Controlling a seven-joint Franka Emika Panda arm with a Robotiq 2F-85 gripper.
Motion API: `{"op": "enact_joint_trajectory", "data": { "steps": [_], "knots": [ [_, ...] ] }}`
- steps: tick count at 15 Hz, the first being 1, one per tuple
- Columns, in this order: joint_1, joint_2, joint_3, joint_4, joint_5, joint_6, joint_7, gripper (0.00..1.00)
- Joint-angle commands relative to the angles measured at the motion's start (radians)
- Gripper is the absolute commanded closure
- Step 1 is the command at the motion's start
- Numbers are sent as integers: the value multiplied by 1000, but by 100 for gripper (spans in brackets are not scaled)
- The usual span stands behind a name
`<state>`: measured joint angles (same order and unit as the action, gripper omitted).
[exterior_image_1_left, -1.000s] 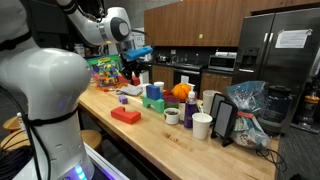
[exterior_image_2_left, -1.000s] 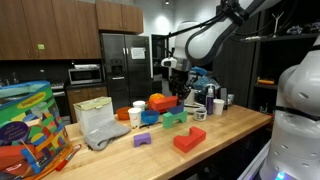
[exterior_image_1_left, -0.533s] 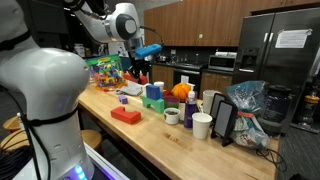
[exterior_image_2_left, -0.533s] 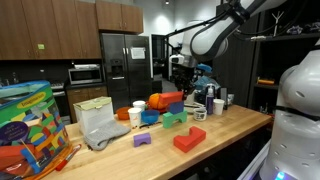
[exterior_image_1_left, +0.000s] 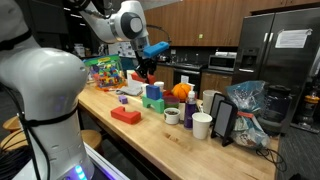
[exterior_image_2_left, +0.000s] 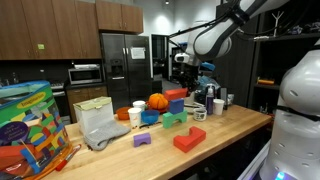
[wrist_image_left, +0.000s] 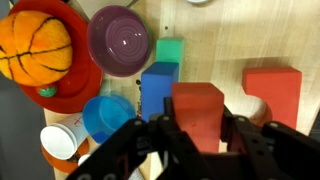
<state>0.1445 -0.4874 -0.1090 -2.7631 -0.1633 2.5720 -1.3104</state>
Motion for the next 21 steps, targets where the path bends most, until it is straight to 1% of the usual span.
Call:
{"op": "enact_joint_trajectory", "data": {
  "steps": [1,4,6,9,12,21],
  "knots": [
    [-33,14,5,5,-48,35,-17,84],
    [-55,28,16,9,-96,46,-6,84],
    [-56,47,12,15,-110,60,-13,84],
    [-47,89,0,34,-95,77,-24,84],
    [-49,124,7,54,-94,83,-17,84],
    [-56,159,13,112,-89,61,-12,84]
  ]
}}
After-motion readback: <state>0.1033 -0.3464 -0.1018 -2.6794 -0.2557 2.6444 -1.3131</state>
